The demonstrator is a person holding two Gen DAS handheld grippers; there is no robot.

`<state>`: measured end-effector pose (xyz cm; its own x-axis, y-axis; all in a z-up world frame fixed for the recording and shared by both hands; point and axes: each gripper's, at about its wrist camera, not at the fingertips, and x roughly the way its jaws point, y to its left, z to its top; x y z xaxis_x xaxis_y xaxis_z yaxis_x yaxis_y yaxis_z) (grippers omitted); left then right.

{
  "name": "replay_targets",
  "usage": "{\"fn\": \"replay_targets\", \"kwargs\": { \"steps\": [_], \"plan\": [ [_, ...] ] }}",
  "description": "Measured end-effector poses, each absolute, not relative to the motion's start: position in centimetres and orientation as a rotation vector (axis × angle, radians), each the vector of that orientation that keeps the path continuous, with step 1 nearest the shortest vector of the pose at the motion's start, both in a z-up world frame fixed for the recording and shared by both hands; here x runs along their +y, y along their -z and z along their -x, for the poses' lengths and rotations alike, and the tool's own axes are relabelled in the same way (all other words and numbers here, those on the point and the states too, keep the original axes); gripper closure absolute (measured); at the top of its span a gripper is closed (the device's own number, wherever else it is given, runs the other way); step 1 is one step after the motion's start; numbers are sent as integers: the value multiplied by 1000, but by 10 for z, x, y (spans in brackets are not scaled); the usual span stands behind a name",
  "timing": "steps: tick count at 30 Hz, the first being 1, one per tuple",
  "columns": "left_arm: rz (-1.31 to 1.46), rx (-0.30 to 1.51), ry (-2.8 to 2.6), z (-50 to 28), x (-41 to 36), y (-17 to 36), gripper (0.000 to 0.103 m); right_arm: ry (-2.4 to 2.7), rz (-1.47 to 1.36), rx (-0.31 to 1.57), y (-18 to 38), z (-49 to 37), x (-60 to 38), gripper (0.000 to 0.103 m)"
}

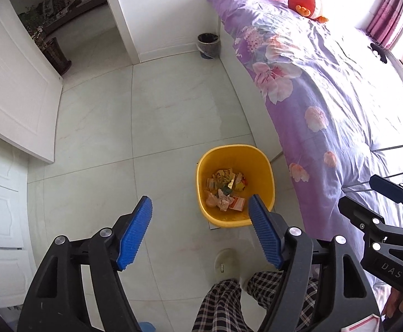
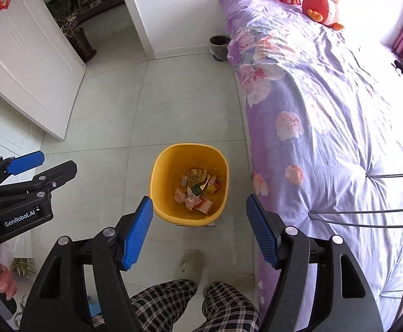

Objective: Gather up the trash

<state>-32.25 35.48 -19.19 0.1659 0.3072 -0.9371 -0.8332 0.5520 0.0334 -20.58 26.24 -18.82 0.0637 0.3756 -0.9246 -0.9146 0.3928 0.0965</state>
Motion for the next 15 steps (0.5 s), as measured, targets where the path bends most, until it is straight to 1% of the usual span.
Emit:
{"fn": "replay_targets", "kwargs": {
  "steps": [5, 15],
  "plan": [
    [570, 1108, -884, 322, 353, 183, 29, -1067, 622, 1083, 180, 212, 257, 32],
    [565, 1096, -885, 317, 352, 177, 27, -1103, 620, 1078, 174, 220, 263, 30]
  ]
}}
